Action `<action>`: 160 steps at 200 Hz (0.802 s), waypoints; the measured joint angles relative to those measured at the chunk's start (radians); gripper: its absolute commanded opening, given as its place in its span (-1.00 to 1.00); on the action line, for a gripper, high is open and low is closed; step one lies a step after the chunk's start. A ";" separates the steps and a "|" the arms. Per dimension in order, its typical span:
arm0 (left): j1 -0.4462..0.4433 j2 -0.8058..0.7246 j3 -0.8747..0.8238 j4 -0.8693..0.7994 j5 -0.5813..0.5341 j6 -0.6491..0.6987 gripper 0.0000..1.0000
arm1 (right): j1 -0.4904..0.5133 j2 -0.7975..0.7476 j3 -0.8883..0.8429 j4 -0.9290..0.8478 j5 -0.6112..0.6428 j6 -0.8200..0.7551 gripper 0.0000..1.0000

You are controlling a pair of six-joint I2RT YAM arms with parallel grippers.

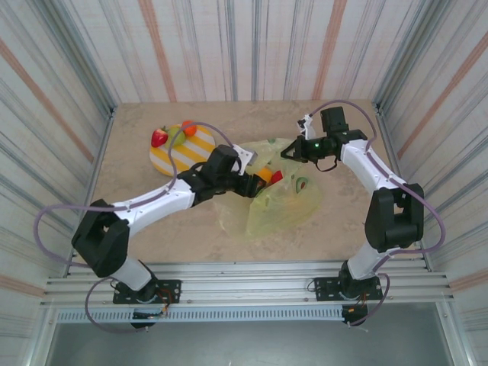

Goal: Place the fruits into the plastic bag

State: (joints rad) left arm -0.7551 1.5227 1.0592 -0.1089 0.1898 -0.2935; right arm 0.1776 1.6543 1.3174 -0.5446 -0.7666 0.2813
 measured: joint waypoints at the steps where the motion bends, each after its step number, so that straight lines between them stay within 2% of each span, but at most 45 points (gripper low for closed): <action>1: 0.000 -0.002 -0.002 0.001 0.000 0.000 0.54 | -0.001 0.000 0.000 0.000 0.000 -0.001 -1.00; 35: 0.012 -0.098 -0.061 0.037 0.012 0.002 0.55 | -0.025 -0.010 0.000 -0.009 -0.024 -0.005 -1.00; 77: 0.017 -0.215 -0.117 0.114 0.085 0.005 0.59 | -0.045 -0.019 0.000 -0.010 -0.056 -0.005 -1.00; 121: 0.016 -0.235 -0.117 0.163 0.174 0.005 0.59 | -0.016 -0.019 0.001 -0.011 -0.054 -0.005 -1.00; 160: 0.026 -0.243 -0.118 0.166 0.210 0.004 0.59 | 0.019 -0.018 0.047 -0.084 0.018 -0.038 -1.00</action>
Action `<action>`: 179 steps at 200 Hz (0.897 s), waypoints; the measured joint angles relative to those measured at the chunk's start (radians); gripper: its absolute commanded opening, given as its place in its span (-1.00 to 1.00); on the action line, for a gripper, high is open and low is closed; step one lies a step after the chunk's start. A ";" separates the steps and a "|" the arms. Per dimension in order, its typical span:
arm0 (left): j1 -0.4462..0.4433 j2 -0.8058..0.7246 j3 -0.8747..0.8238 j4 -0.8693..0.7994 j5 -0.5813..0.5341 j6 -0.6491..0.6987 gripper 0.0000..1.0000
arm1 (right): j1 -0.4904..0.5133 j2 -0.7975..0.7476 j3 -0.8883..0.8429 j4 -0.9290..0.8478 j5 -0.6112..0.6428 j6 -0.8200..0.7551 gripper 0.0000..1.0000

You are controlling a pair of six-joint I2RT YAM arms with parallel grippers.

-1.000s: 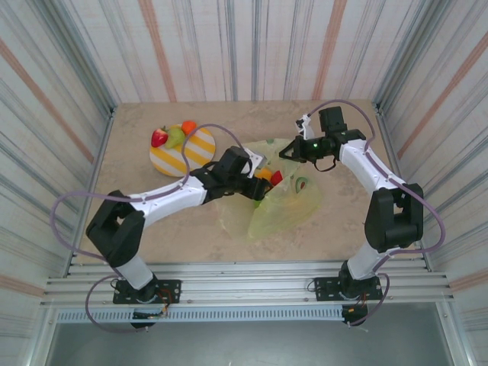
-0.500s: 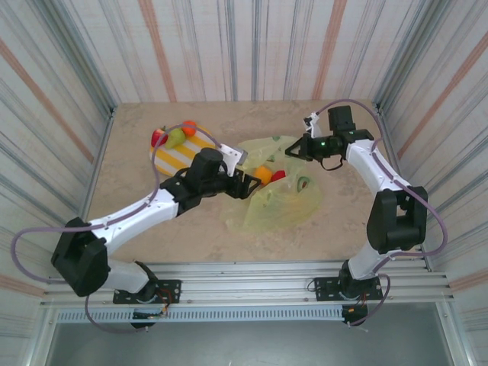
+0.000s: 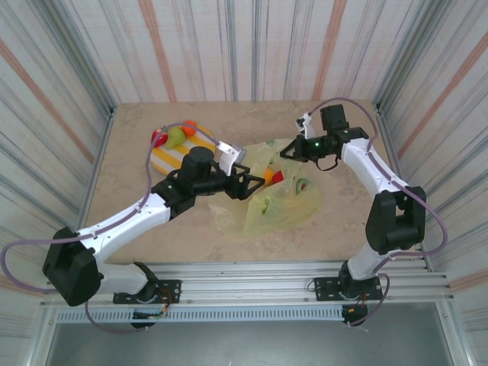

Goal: Place the fruits into the plastic bag

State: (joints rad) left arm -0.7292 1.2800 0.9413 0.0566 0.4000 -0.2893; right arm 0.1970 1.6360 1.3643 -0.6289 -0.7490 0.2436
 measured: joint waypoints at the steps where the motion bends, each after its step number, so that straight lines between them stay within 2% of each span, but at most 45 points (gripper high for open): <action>1: 0.002 -0.001 0.000 0.000 0.000 0.000 0.59 | 0.000 0.000 0.002 -0.003 0.002 -0.002 -1.00; 33: 0.049 -0.084 -0.021 -0.008 -0.008 -0.010 0.60 | 0.059 0.000 0.069 -0.093 0.154 -0.060 -1.00; 61: 0.122 -0.174 -0.024 -0.049 -0.065 -0.039 0.60 | 0.139 0.000 0.085 -0.138 0.207 -0.098 -1.00; 96: 0.233 -0.237 -0.042 -0.137 -0.175 -0.083 0.61 | 0.112 0.000 0.085 -0.169 0.198 -0.134 -1.00; 133: 0.272 -0.274 -0.087 -0.219 -0.298 -0.091 0.64 | 0.070 -0.028 0.085 -0.177 0.150 -0.171 -1.00; 150: 0.307 -0.270 -0.093 -0.241 -0.327 -0.094 0.64 | 0.069 -0.047 0.085 -0.175 0.124 -0.175 -1.00; 179: 0.419 -0.211 -0.093 -0.247 -0.348 -0.101 0.65 | 0.070 -0.051 0.085 -0.156 0.096 -0.173 -1.00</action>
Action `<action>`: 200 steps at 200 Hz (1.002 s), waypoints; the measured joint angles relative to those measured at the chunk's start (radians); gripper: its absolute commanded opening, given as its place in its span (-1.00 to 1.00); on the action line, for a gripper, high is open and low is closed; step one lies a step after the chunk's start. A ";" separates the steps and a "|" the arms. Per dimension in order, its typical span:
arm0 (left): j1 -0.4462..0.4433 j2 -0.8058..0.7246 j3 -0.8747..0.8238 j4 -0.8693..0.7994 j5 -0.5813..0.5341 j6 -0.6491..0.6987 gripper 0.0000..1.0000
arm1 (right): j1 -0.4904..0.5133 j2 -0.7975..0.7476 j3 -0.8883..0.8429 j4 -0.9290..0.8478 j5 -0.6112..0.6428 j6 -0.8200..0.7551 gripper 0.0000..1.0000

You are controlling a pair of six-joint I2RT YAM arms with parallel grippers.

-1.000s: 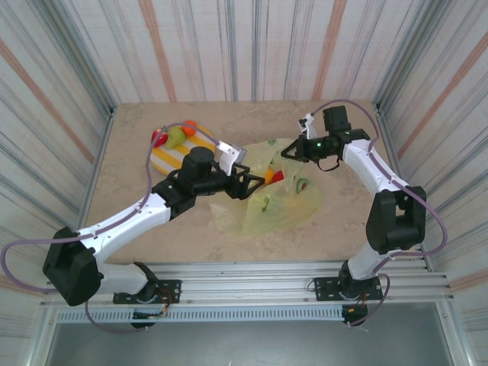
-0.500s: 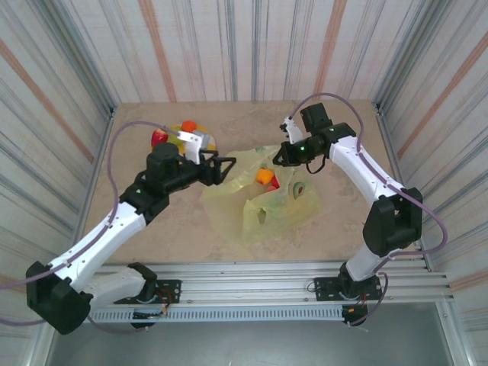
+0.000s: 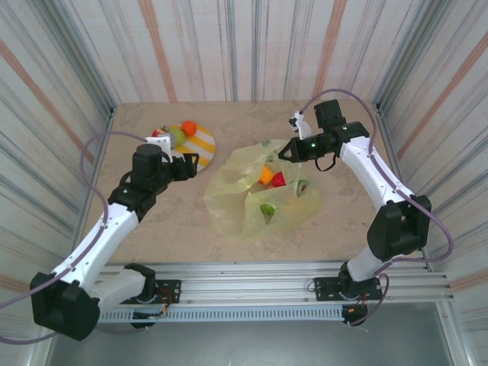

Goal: Place the fruits into the plastic bag

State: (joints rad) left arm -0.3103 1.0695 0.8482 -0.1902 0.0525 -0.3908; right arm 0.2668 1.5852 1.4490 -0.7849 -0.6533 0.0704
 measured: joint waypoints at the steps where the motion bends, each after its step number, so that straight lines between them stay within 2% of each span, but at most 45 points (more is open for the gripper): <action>1: 0.003 0.003 0.000 0.000 0.000 0.000 0.65 | 0.000 0.000 0.000 0.000 0.000 0.000 -1.00; 54: 0.193 0.241 0.065 -0.009 -0.002 0.010 0.66 | 0.002 0.005 0.000 0.025 -0.008 0.008 -1.00; 97: 0.317 0.517 0.306 -0.045 -0.003 0.066 0.65 | 0.004 0.016 0.000 0.046 -0.022 0.026 -1.00; 161: 0.368 0.910 0.717 -0.207 -0.081 0.199 0.66 | 0.004 0.027 0.000 0.051 -0.029 0.026 -1.00; 200: 0.369 1.038 0.876 -0.297 -0.092 0.257 0.67 | 0.004 0.040 0.000 0.051 -0.029 0.026 -1.00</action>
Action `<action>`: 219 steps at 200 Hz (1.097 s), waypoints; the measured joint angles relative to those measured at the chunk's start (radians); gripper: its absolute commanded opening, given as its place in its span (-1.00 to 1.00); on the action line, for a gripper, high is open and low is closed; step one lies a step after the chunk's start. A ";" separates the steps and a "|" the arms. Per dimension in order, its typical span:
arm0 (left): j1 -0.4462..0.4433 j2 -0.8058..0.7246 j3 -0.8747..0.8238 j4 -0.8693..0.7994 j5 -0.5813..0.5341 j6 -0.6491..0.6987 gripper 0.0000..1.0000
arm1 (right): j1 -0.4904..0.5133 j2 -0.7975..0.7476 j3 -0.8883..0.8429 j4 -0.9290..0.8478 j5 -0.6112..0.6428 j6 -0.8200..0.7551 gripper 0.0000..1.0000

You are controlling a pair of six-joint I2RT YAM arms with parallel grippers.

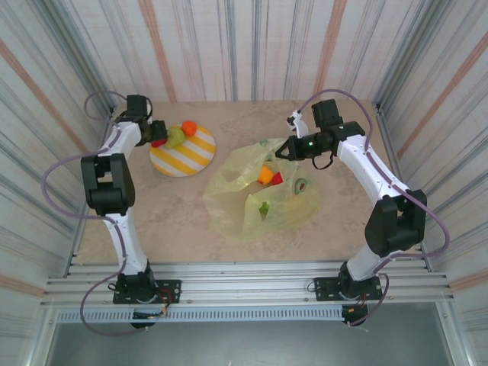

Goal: Place the fruits into the plastic bag

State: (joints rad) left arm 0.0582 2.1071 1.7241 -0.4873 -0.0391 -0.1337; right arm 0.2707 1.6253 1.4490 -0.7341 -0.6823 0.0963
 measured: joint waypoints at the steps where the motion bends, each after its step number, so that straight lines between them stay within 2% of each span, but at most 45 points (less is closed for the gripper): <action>1: 0.000 0.002 0.002 -0.001 0.000 0.000 0.67 | 0.000 0.000 0.000 0.000 0.000 0.000 -1.00; 140: 0.000 0.197 0.221 -0.126 0.020 0.052 0.69 | 0.000 0.013 0.000 0.001 0.000 0.000 -1.00; 219: 0.000 0.286 0.348 -0.186 0.042 0.071 0.59 | 0.000 0.013 0.000 0.002 0.000 0.000 -1.00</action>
State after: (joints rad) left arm 0.0582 2.3932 2.0716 -0.6735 0.0029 -0.0631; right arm 0.2707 1.6382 1.4494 -0.7326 -0.6823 0.0967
